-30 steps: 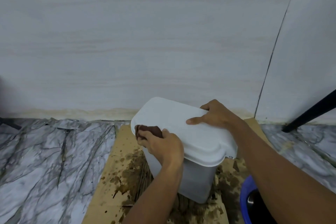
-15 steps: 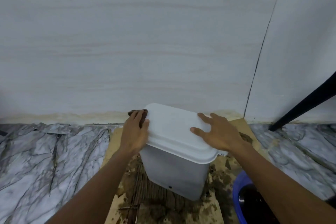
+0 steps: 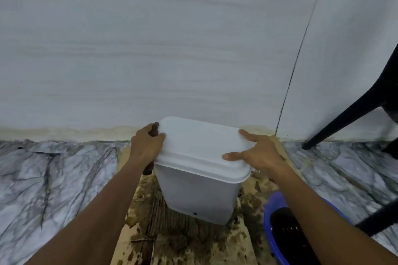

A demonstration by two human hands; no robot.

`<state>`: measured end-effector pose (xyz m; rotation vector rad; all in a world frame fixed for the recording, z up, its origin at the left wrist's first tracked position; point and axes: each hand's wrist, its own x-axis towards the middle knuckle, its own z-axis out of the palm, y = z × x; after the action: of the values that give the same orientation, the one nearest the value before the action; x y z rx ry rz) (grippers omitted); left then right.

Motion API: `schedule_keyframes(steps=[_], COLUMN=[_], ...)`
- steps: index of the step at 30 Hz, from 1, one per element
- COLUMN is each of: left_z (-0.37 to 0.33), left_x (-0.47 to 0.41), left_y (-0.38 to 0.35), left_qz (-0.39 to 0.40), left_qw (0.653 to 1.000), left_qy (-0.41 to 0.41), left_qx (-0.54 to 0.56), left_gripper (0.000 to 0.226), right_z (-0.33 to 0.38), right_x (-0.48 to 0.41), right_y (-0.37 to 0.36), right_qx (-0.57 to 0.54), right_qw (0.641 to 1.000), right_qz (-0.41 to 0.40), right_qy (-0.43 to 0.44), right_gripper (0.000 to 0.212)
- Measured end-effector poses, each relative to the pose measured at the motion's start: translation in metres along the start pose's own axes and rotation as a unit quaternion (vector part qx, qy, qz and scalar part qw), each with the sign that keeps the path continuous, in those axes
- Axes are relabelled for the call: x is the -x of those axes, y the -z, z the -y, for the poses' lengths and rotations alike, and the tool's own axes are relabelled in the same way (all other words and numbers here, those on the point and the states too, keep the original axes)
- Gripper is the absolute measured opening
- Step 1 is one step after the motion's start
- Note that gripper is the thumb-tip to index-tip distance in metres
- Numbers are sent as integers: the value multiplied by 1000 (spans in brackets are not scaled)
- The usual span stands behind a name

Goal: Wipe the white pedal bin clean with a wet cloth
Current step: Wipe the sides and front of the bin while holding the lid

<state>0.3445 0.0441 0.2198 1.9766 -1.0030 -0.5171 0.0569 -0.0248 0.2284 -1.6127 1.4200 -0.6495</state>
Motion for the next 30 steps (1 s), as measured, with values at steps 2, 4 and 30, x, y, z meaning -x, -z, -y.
schedule_keyframes(steps=[2, 4, 30], left_z=[2, 3, -40], left_x=[8, 21, -77], left_y=[-4, -8, -15], left_qz=[-17, -35, 234], left_qw=[1000, 999, 954], left_qy=[2, 11, -76], left_qx=[-7, 3, -170], left_gripper=[42, 41, 36], right_z=[2, 5, -7], right_x=[-9, -16, 6], right_y=[7, 12, -78], right_qx=[-18, -14, 486], right_qw=[1000, 999, 807], right_qz=[10, 18, -12], right_qy=[17, 46, 336], right_gripper=[122, 106, 94])
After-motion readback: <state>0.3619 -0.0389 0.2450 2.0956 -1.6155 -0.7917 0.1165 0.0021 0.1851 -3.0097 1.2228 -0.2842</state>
